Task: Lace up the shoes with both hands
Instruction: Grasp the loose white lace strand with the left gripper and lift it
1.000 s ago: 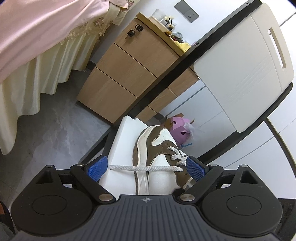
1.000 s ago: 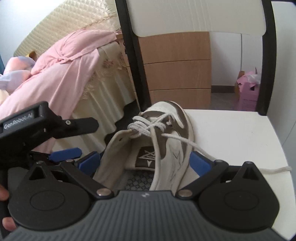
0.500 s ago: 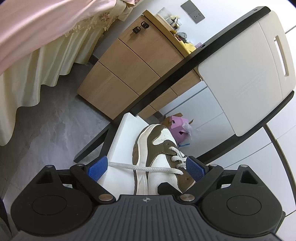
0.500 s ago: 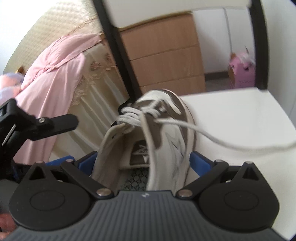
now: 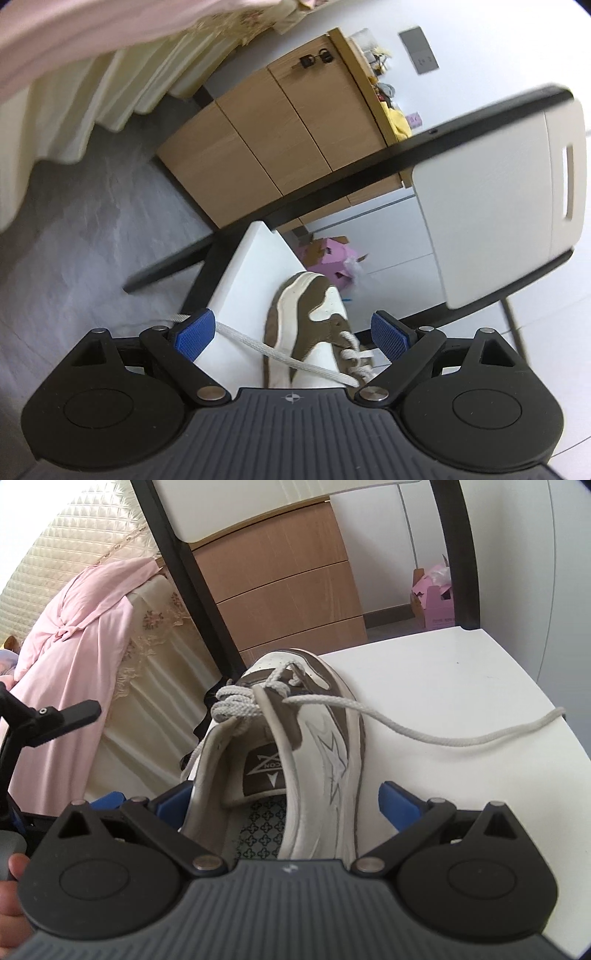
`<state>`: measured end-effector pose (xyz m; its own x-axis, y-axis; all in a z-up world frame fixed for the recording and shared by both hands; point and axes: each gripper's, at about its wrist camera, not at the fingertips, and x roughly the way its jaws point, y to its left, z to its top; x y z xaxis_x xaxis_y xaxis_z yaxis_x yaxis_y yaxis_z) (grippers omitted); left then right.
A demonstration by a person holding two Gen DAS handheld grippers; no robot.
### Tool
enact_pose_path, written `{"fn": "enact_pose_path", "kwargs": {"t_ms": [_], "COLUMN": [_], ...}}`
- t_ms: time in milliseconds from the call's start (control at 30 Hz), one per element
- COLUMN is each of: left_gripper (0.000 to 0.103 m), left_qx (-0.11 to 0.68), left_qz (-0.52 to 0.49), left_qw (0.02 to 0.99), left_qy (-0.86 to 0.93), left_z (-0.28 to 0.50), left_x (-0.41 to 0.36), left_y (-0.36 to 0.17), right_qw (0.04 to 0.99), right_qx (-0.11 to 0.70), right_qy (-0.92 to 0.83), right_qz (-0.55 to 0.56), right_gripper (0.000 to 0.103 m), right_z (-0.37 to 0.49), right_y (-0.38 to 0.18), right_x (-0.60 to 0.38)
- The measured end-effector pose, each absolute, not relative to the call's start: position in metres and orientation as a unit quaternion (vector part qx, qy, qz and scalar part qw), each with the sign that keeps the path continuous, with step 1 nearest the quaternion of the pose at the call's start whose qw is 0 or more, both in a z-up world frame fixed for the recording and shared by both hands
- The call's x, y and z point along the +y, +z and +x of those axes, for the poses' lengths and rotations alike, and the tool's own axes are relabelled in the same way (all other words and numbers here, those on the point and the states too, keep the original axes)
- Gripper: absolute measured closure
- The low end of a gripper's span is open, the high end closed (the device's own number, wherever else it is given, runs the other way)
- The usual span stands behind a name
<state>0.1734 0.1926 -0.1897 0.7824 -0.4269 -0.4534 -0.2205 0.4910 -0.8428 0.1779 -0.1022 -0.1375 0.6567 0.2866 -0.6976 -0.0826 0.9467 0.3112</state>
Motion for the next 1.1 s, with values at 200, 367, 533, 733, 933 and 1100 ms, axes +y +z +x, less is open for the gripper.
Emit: {"fn": "enact_pose_path", "kwargs": {"t_ms": [200,367,533,733,933,1100], "left_gripper": [0.011,0.011,0.012,0.014,0.06,0.091], "left_qx": [0.332,0.338,0.342,0.341,0.336,0.326], "left_qz": [-0.579,-0.641,-0.653,-0.656,-0.655,-0.633], "left_qw": [0.74,0.683,0.67,0.672,0.677,0.703], "left_qy": [-0.083,-0.093,-0.085,-0.048,-0.026,-0.004], "left_z": [0.178,0.186,0.194,0.199,0.21,0.217], "left_x": [0.195,0.181,0.17,0.163,0.165,0.187], "left_y": [-0.209,-0.227,-0.233,-0.24,-0.243,-0.238], "right_qw": [0.911,0.934,0.931,0.923,0.922,0.91], "right_qx": [0.37,0.311,0.312,0.318,0.324,0.322], "right_qy": [0.139,0.148,0.147,0.157,0.194,0.252], "right_qz": [0.119,0.097,0.122,0.153,0.08,-0.073], "right_gripper": [0.0,0.0,0.0,0.0,0.0,0.0], "right_z": [0.163,0.155,0.166,0.172,0.17,0.177], "right_y": [-0.111,-0.088,-0.089,-0.087,-0.087,-0.09], "right_x": [-0.105,-0.109,-0.114,-0.116,-0.089,-0.054]}}
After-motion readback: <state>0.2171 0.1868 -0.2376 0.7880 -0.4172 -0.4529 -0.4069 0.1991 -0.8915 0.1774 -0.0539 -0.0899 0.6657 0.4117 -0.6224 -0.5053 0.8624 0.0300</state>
